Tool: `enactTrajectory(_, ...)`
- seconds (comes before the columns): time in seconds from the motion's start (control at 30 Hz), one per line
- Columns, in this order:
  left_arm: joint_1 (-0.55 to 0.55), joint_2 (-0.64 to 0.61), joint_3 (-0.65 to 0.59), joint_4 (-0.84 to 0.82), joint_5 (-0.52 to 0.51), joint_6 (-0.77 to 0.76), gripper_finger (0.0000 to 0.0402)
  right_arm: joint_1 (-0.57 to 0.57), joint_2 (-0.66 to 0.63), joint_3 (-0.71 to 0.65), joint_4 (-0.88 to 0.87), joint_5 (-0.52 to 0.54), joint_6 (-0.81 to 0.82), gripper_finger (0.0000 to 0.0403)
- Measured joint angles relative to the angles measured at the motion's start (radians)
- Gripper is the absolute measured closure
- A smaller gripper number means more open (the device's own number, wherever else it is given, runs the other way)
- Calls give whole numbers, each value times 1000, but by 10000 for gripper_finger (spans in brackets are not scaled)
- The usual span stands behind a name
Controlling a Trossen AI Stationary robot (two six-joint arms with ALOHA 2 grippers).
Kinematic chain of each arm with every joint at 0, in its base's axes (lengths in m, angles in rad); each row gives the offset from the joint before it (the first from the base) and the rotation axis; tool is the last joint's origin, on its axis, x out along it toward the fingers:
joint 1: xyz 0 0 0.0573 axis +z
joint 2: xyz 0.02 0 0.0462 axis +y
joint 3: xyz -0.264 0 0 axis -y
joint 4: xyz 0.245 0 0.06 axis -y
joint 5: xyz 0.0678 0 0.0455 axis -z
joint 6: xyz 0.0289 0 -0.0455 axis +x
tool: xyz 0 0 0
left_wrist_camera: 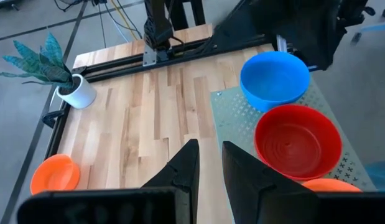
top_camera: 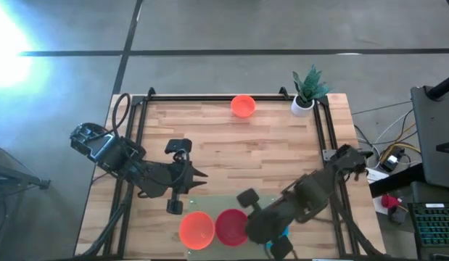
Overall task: Pick & Place Mini bowls
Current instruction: Stack the orange bowl on the orange bowl on the shelf
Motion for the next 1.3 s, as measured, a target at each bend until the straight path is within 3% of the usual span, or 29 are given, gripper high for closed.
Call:
enactTrajectory(0.33,10,0,0,-9,-4,0,338,-46,-167,0,-53,178,18,394)
enactTrajectory(0.63,85,0,0,-44,-23,-2,338,-218,-214,-1,-211,178,-1,394)
enactTrajectory(1.03,317,0,-1,-93,-23,44,338,-522,-211,-60,-334,164,-67,394)
enactTrajectory(1.3,493,0,-70,-58,-22,59,338,-736,-231,-197,-326,47,-185,394)
